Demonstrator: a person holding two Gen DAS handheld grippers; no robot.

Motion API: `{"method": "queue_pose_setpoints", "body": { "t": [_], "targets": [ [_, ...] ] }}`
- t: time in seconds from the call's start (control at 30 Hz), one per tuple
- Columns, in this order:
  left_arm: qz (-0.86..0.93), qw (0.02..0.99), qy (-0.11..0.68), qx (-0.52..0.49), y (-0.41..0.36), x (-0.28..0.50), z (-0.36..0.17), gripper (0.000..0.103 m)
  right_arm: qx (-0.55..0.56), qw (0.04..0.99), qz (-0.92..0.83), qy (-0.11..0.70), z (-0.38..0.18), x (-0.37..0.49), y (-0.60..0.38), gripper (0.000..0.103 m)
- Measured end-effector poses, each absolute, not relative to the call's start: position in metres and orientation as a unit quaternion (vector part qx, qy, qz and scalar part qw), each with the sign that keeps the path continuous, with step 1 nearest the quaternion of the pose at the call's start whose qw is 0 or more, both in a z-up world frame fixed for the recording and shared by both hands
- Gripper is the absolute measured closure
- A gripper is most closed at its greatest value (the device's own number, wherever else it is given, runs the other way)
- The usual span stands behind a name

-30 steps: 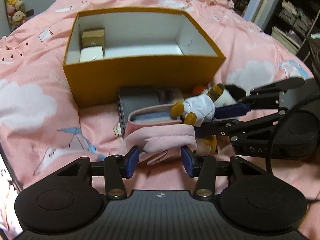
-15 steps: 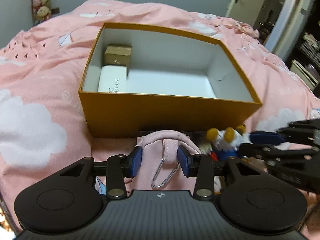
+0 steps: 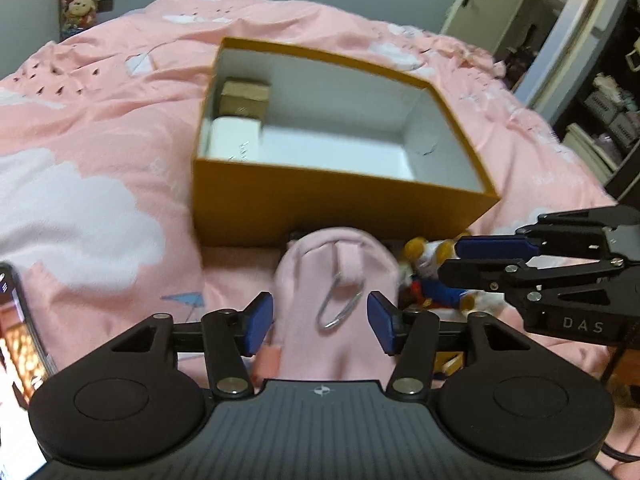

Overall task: Organize objects
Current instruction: 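Grasp the pink pouch by its strap with the left gripper, then lift the pink pouch with the left gripper while the right gripper grasps the pink card holder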

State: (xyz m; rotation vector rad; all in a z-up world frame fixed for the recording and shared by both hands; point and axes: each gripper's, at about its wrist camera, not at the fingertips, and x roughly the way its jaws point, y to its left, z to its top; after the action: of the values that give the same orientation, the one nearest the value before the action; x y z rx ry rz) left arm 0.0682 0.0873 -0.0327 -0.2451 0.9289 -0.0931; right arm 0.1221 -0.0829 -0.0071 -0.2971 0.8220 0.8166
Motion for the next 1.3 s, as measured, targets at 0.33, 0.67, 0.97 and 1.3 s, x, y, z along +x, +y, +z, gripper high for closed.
{"method": "queue_pose_setpoints", "body": {
  "t": [0.33,0.67,0.97,1.3],
  "targets": [
    [-0.047,0.884,0.454,-0.096,0.072,0.063,-0.035,0.042,-0.174,0.795,0.393,0.428,-0.041,0.13,-0.063,0.088],
    [-0.039,0.868,0.471,-0.152,0.09,0.086,-0.063,0.039,-0.195,0.792,0.384,0.432,-0.056,0.133,-0.053,0.088],
    [-0.04,0.866,0.466,-0.177,0.088,0.096,-0.073,0.06,-0.191,0.795,0.368,0.444,-0.063,0.14,-0.055,0.091],
    [0.04,0.897,0.422,-0.126,0.091,0.067,-0.034,0.079,-0.175,0.796,0.387,0.431,-0.051,0.135,-0.058,0.089]
  ]
}}
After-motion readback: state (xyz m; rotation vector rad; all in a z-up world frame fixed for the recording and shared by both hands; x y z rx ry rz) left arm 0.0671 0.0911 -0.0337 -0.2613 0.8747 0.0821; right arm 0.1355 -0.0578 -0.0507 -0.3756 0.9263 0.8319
